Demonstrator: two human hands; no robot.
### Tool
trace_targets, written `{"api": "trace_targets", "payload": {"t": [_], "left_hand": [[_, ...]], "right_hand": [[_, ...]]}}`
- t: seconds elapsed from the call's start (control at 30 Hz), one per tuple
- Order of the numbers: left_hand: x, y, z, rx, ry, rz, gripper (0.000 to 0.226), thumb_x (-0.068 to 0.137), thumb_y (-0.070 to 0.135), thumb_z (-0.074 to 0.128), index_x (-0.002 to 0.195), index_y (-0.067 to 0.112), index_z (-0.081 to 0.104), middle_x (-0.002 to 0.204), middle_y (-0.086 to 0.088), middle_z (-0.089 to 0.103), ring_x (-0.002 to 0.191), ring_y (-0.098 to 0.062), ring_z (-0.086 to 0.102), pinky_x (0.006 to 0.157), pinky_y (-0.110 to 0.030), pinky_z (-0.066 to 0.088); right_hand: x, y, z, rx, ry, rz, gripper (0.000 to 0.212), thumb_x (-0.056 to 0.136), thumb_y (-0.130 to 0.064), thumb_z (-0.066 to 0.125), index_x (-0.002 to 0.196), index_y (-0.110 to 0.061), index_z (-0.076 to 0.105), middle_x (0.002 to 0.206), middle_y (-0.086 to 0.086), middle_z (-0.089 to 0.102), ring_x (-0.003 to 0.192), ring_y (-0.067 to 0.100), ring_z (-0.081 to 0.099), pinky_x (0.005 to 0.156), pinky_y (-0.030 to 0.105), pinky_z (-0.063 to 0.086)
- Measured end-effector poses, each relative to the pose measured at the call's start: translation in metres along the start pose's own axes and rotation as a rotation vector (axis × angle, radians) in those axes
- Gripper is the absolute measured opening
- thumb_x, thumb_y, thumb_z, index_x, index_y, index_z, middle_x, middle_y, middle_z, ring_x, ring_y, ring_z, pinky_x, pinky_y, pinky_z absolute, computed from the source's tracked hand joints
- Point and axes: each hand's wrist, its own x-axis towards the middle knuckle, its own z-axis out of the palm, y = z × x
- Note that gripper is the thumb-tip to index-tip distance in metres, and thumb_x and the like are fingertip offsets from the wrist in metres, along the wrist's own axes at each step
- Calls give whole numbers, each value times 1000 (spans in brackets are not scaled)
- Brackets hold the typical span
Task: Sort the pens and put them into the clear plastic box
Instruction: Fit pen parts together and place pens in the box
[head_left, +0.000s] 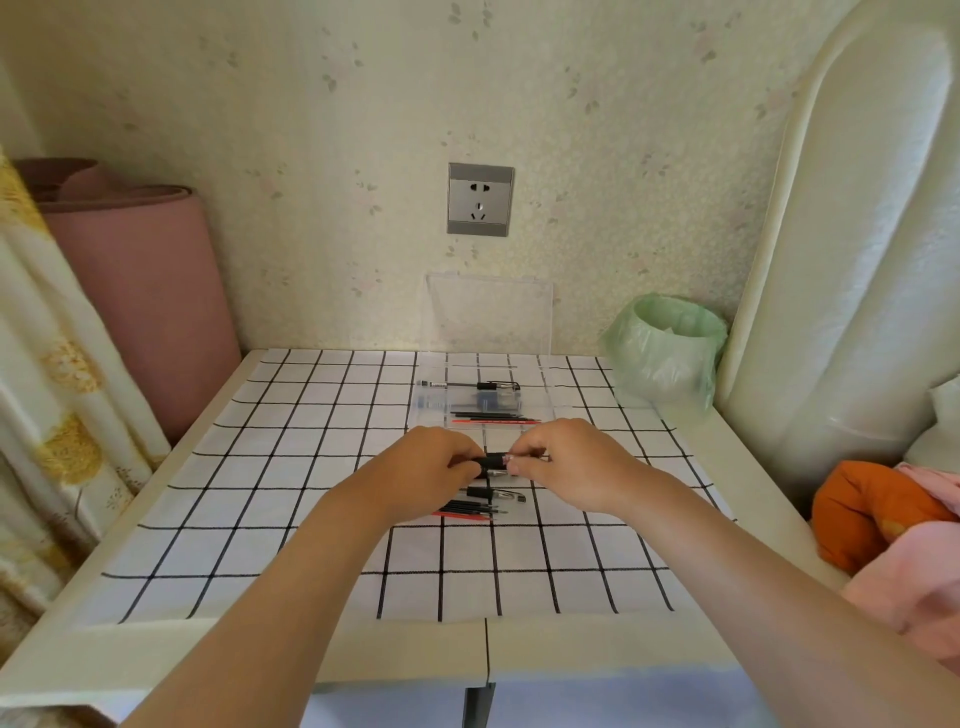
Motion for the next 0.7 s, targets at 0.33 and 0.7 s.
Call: {"api": "trace_targets", "payload": {"t": [0.33,0.7], "left_hand": [[-7,-3,0,32,74,100,24,99,15,55,114,21,73,89,1,66,80,-15,58,70,-21,44],[6,-16,-14,193,312,132,32,94,22,63,125,28,66,106,2,68,100,-16,58,89,-34,49]], "right_hand": [[-1,-4,5,115,-34,-21,21,96,-35,57,93,-25,75,87,7,71,84,25,65,81,41,52],[25,-15,1,168,115,-23,15,94,-28,63,104,-33,73,84,-14,67,73,3,58,71,29,47]]}}
